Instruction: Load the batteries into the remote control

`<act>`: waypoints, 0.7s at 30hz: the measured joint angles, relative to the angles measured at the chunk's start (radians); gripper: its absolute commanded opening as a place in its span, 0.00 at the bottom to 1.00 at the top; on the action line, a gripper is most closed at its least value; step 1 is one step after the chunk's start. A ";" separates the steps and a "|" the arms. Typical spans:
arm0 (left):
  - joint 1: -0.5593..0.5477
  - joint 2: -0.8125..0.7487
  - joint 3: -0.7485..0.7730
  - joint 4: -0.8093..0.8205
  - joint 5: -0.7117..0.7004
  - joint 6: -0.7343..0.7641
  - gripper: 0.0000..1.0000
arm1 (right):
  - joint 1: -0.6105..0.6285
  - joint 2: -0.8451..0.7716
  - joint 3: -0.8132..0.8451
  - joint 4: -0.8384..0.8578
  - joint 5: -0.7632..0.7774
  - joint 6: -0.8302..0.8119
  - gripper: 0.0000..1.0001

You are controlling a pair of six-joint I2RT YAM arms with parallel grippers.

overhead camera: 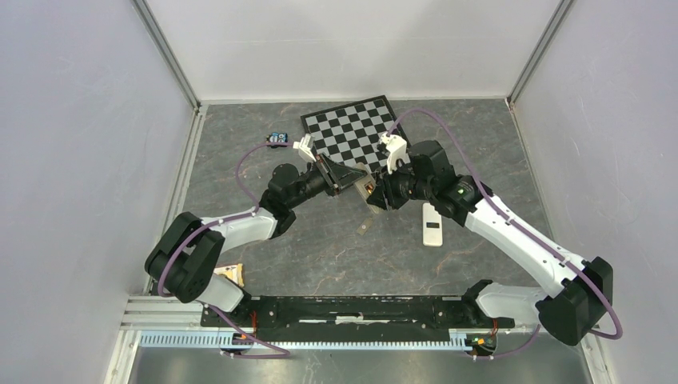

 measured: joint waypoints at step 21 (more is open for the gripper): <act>0.000 0.000 -0.002 0.016 -0.005 -0.031 0.02 | 0.009 -0.022 0.027 -0.006 0.119 0.026 0.19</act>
